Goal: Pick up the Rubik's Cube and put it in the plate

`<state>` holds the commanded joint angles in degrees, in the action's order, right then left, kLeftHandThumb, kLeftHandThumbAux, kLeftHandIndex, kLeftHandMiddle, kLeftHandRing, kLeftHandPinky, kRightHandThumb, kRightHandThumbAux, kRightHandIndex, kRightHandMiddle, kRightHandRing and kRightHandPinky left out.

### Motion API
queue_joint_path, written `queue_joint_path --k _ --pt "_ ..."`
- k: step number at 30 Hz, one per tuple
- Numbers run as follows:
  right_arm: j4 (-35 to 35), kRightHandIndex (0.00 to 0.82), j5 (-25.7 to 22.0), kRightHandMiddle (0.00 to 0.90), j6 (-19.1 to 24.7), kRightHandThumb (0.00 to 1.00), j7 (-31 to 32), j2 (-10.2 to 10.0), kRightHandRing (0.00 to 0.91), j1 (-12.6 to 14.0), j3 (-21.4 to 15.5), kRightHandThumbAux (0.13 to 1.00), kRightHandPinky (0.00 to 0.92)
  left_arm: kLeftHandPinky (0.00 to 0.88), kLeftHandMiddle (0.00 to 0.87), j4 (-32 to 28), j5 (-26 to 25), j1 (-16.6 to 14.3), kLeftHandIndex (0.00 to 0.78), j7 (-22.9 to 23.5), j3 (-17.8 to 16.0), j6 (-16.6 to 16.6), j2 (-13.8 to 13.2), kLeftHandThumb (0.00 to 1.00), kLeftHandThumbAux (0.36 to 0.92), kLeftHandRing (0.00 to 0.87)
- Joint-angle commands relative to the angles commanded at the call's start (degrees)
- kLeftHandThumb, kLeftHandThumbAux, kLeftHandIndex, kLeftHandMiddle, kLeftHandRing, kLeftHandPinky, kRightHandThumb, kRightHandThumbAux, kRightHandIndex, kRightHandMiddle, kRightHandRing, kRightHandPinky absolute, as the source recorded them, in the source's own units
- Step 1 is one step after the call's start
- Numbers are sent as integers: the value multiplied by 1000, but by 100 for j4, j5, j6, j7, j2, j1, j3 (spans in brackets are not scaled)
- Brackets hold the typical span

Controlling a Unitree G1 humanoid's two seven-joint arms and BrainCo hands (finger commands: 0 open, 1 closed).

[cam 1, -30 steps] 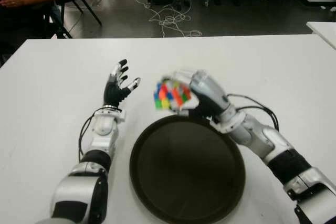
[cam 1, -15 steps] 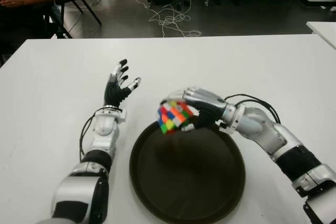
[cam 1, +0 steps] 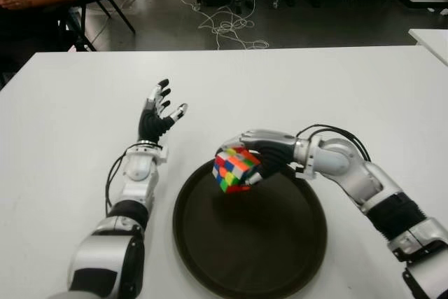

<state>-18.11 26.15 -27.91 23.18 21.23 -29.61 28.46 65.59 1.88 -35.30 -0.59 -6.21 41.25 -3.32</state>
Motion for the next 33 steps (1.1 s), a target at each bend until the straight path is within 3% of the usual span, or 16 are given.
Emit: queue_joint_path --k 10,13,22,26,30,33 --pt "-547 410 956 431 -287 724 -1010 -219 425 60 226 726 430 32 94 3 -13 6 50 19 15 4 -5 0 797 61" --pt "-584 397 1014 460 -334 800 -1028 -252 435 70 282 703 421 31 87 8 -22 1 45 17 13 -5 1 0 790 55" --pt "-557 391 1014 473 -569 827 -1020 -259 432 61 283 694 418 40 91 18 -8 -9 48 -52 16 -24 15 0 795 58" --pt "-688 402 1013 466 -870 830 -1310 -304 422 89 243 691 415 38 93 20 -45 -11 49 -14 -2 -26 23 0 789 56" --pt "-837 429 949 444 -1076 833 -1408 -323 387 71 238 688 384 32 94 19 -52 -10 49 6 0 -33 20 0 791 55" --pt "-964 442 821 419 -1211 831 -1217 -311 295 5 276 693 304 37 95 10 -55 -9 51 -7 -1 -31 26 0 796 58"
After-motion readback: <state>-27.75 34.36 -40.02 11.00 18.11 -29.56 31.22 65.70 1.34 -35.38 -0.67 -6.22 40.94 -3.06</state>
